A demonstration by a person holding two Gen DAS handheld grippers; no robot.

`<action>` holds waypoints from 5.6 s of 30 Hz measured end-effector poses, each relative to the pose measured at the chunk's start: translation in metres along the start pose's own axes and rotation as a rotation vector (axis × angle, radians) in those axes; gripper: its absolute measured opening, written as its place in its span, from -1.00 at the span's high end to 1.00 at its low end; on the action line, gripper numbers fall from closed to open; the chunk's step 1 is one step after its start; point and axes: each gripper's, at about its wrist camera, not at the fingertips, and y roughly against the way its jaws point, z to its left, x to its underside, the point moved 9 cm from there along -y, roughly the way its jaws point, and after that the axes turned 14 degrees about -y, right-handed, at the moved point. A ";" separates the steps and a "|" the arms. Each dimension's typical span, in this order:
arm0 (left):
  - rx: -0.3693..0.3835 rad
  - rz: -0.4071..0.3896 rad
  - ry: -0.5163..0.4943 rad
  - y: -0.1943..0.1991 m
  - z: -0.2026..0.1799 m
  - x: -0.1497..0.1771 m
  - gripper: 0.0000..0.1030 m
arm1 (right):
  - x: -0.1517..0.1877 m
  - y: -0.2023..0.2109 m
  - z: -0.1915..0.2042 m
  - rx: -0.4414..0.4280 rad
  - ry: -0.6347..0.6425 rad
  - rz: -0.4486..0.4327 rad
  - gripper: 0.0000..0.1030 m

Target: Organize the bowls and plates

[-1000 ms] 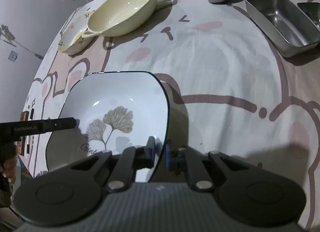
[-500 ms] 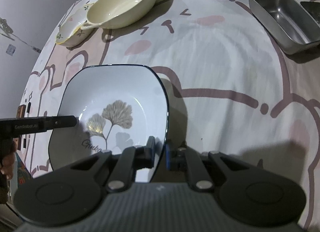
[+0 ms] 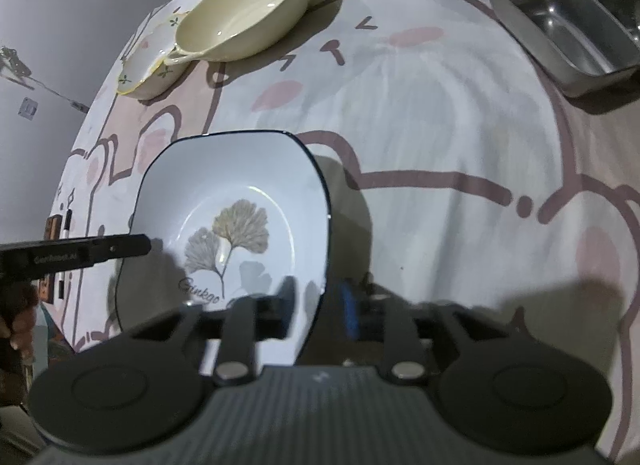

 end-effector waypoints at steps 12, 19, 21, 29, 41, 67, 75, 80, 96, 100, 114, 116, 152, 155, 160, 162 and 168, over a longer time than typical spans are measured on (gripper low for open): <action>-0.052 -0.190 -0.017 0.040 -0.005 -0.032 -0.76 | -0.012 0.048 0.000 -0.058 0.052 -0.157 -0.99; -0.084 -0.318 0.049 0.050 -0.005 -0.068 -1.00 | -0.047 0.070 0.010 -0.084 0.072 -0.315 -0.99; -0.078 -0.337 0.102 0.048 -0.003 -0.077 -1.00 | -0.063 0.072 0.013 -0.101 0.070 -0.341 -0.99; -0.056 -0.375 0.195 0.025 -0.007 -0.109 -1.00 | -0.148 0.077 0.030 -0.110 0.151 -0.503 -1.00; -0.058 -0.334 0.181 -0.012 -0.008 -0.131 -1.00 | -0.268 0.025 0.085 -0.111 0.283 -0.449 -0.99; 0.041 -0.434 0.353 -0.019 0.029 -0.138 -0.97 | -0.305 -0.058 0.083 -0.072 0.205 -0.355 0.73; -0.018 -0.460 0.287 -0.025 0.037 -0.150 -0.75 | -0.241 -0.025 0.039 -0.129 0.130 -0.265 0.64; -0.077 -0.448 0.237 -0.034 0.046 -0.153 -0.58 | -0.223 -0.017 0.022 -0.227 0.043 -0.268 0.57; -0.044 -0.461 0.159 -0.048 0.040 -0.169 -0.38 | -0.235 0.009 -0.021 -0.155 -0.099 -0.430 1.00; -0.050 -0.453 0.129 -0.053 0.037 -0.175 -0.25 | -0.236 0.018 -0.029 -0.249 -0.151 -0.415 0.92; -0.039 -0.456 0.144 -0.052 0.042 -0.171 -0.20 | -0.219 -0.033 0.019 -0.304 -0.174 -0.304 0.61; -0.039 -0.457 0.144 -0.052 0.043 -0.171 -0.19 | -0.219 -0.031 0.017 -0.311 -0.169 -0.306 0.63; -0.007 -0.293 0.068 -0.064 0.026 -0.187 0.51 | -0.247 -0.031 0.000 -0.187 0.035 -0.342 0.45; 0.001 -0.278 0.080 -0.066 0.025 -0.184 0.51 | -0.248 -0.031 0.001 -0.189 0.047 -0.337 0.47; -0.008 -0.272 0.074 -0.067 0.023 -0.186 0.56 | -0.248 -0.032 0.004 -0.162 0.073 -0.318 0.47; -0.001 -0.273 0.081 -0.068 0.024 -0.186 0.56 | -0.248 -0.032 0.004 -0.158 0.070 -0.318 0.47; 0.010 -0.275 0.107 -0.071 0.026 -0.189 0.57 | -0.249 -0.032 0.003 -0.165 0.057 -0.315 0.47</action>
